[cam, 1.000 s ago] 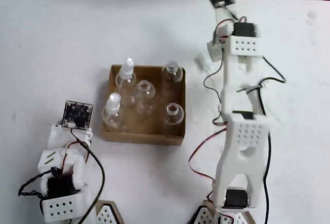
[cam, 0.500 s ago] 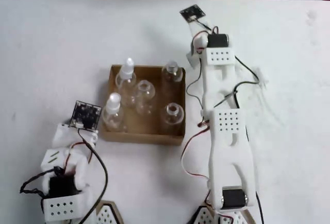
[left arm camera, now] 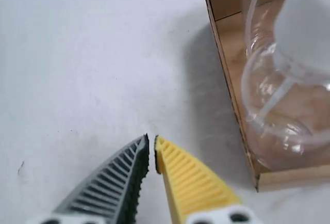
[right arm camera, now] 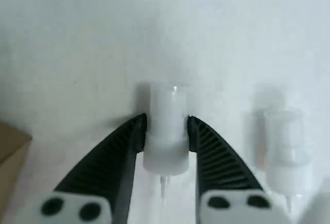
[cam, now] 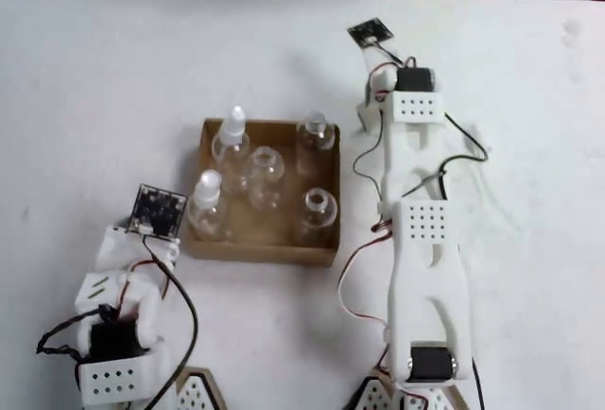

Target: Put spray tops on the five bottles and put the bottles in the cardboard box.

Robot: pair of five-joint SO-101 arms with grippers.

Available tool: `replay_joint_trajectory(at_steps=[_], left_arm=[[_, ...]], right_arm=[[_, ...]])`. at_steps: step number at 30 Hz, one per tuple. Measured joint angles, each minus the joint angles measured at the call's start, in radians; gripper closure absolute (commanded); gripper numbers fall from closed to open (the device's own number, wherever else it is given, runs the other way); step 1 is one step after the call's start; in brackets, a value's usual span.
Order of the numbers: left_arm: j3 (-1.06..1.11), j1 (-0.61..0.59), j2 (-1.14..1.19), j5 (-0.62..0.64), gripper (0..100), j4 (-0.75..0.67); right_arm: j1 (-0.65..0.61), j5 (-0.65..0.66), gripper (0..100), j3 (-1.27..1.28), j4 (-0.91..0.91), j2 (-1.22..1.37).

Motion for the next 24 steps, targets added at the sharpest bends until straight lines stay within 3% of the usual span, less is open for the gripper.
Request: replay_joint_trajectory(at_steps=[5,11,24], left_arm=[[0.0,0.0,0.0,0.0,98,0.0],[0.0,0.0,0.0,0.0,98,0.0],[0.0,0.0,0.0,0.0,98,0.0]], right_arm=[[0.041,0.003,92.2,-0.017,0.118,-0.006],[0.109,0.052,71.5,0.083,0.126,-0.077],[0.041,0.075,71.3,0.192,0.126,-0.221]])
